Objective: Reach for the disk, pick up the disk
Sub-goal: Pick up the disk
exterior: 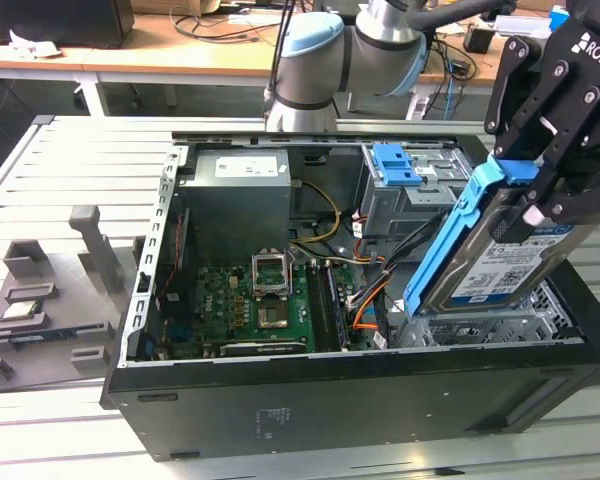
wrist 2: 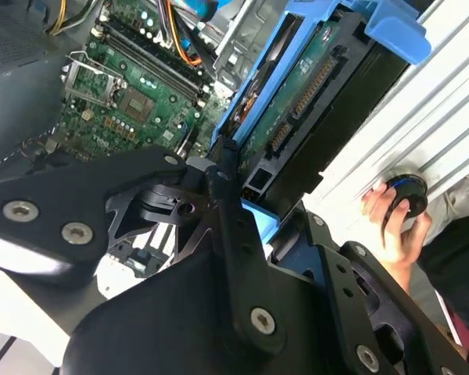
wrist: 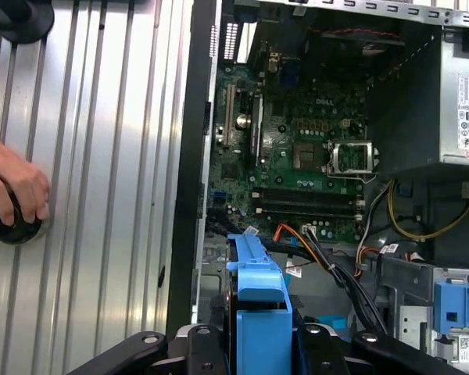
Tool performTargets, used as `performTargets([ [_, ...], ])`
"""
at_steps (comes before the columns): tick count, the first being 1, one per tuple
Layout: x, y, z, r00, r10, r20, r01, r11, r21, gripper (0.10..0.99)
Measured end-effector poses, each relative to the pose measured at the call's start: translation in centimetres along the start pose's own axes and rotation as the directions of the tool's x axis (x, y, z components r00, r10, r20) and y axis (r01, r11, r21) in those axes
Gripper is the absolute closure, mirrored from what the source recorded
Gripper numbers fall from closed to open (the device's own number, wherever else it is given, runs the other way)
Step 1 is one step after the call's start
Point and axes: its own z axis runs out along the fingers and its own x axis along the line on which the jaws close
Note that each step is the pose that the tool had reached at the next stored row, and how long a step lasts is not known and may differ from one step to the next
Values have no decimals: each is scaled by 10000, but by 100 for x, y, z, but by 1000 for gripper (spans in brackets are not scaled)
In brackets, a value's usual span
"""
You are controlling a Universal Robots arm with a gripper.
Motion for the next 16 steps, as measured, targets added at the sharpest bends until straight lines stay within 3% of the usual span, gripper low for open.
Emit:
performTargets([
  [3,-42,-163,49,10000,1,3,-1,10000,-33,718],
  [7,-78,-290,87,10000,2,4,-2,10000,-57,718],
  [16,-82,-302,95,10000,3,4,-3,10000,-60,718],
])
